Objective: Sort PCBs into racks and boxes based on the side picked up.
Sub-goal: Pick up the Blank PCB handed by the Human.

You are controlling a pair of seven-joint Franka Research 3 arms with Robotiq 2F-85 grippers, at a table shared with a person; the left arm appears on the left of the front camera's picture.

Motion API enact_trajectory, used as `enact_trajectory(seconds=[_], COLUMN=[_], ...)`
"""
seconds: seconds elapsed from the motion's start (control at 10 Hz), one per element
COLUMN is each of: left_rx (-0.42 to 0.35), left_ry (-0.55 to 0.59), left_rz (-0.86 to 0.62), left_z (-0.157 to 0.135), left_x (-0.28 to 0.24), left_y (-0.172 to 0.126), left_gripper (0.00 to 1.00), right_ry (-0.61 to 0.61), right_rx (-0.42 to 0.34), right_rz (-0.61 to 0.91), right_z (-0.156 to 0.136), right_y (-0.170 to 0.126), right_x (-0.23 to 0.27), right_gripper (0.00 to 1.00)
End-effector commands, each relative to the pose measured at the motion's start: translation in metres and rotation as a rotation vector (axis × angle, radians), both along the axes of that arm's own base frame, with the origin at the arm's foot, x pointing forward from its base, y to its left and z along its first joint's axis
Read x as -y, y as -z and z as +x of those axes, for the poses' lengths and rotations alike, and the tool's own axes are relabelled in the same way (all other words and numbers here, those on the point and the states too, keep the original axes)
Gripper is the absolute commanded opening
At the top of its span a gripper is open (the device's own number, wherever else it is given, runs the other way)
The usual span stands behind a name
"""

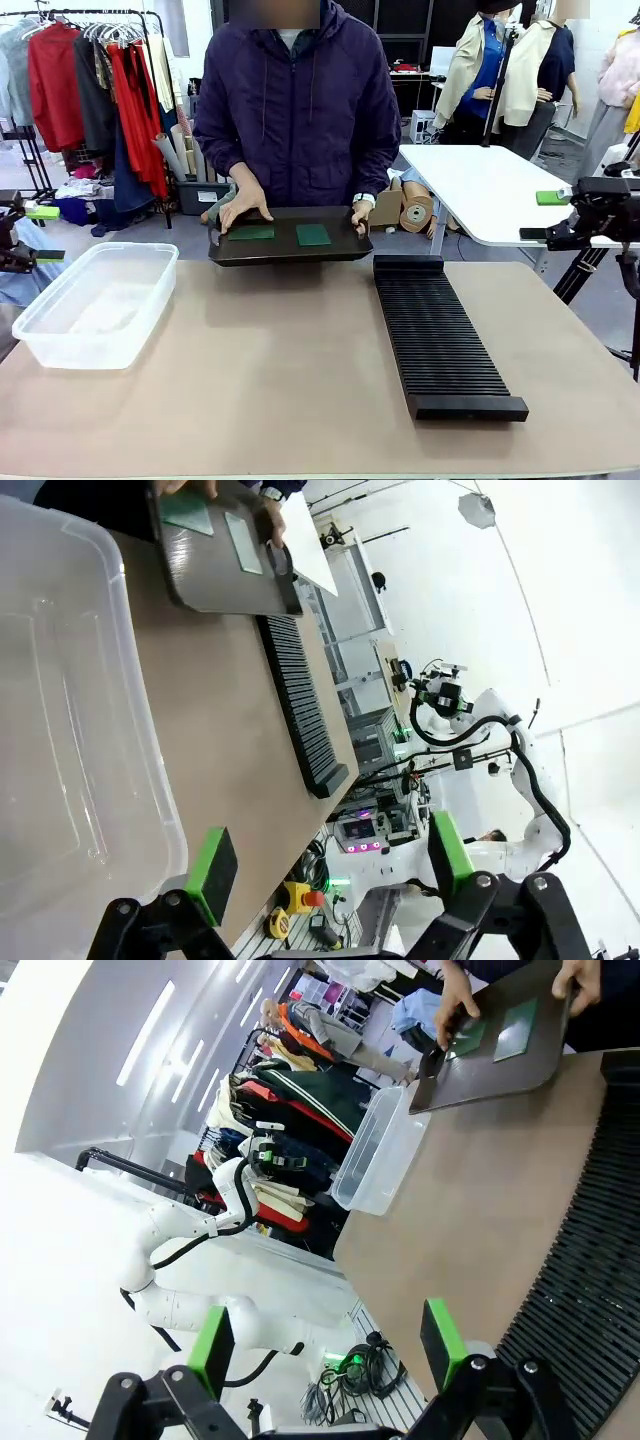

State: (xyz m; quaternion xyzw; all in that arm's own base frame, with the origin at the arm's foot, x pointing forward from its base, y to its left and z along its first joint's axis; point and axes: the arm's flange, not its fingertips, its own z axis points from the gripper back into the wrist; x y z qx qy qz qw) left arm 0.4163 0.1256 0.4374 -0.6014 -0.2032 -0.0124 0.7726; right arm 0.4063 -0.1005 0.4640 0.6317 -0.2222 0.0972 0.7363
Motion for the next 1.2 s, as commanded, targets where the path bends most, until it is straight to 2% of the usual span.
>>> enact_trajectory(seconds=[0.0,1.1], left_rx=[-0.022,-0.022], left_ry=[-0.008,-0.008], left_rz=[0.005,0.005], left_z=[0.002,0.002], left_x=[0.0006,0.0006], left_y=[0.0016,0.0016], left_gripper=[1.0,1.0], right_ry=[-0.009,-0.009], right_rx=[0.003,0.003], right_rz=[-0.003,-0.003], right_z=[0.0009,0.0009], right_y=[-0.0013,-0.0013], right_x=[-0.0026,-0.0026], right_gripper=[1.0,1.0])
